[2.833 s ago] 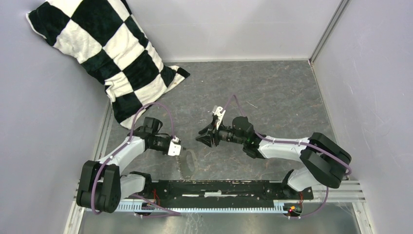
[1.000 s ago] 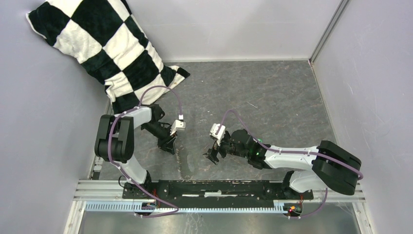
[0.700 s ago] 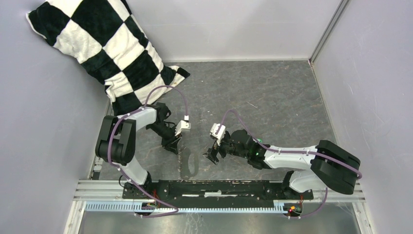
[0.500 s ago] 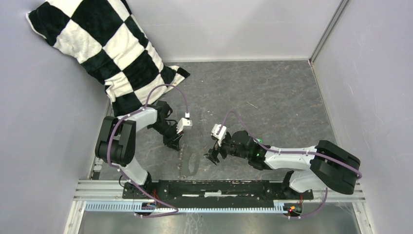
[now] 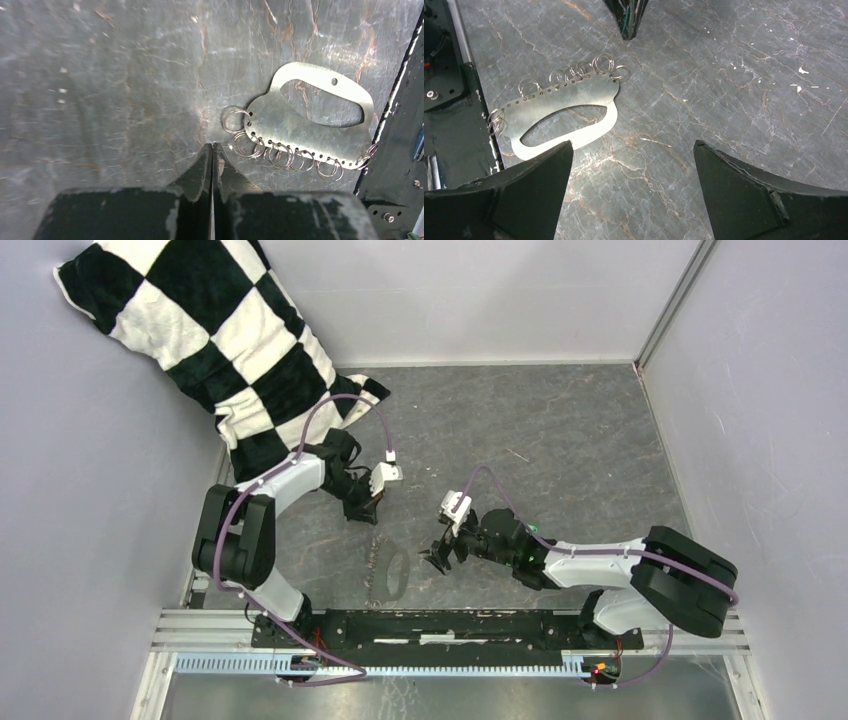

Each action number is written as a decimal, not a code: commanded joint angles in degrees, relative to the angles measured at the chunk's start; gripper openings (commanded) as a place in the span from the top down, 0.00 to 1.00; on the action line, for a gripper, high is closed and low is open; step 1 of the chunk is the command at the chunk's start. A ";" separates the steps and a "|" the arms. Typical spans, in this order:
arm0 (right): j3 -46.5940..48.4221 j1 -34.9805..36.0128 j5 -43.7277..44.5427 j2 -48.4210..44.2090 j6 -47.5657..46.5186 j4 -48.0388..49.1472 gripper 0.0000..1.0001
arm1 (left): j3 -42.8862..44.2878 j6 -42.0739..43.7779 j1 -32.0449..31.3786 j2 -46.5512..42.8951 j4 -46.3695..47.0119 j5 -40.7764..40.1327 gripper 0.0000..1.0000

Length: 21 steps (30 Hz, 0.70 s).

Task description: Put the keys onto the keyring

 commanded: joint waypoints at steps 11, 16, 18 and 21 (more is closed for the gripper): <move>16.22 -0.09 -1.15 18.42 10.23 3.28 0.02 | 9.24 -3.36 8.79 -2.75 -5.39 2.49 0.42; 26.87 -0.27 -5.65 27.31 16.49 -4.25 0.02 | 10.97 -11.05 11.69 -3.99 -2.00 -2.87 0.48; 30.86 0.01 -5.50 29.77 17.90 -9.62 0.02 | 10.98 -12.67 12.44 -4.51 -1.19 -4.82 0.48; 34.63 1.44 3.20 29.46 16.22 -18.56 0.02 | 11.59 -15.09 12.75 -5.82 -0.34 -9.27 0.43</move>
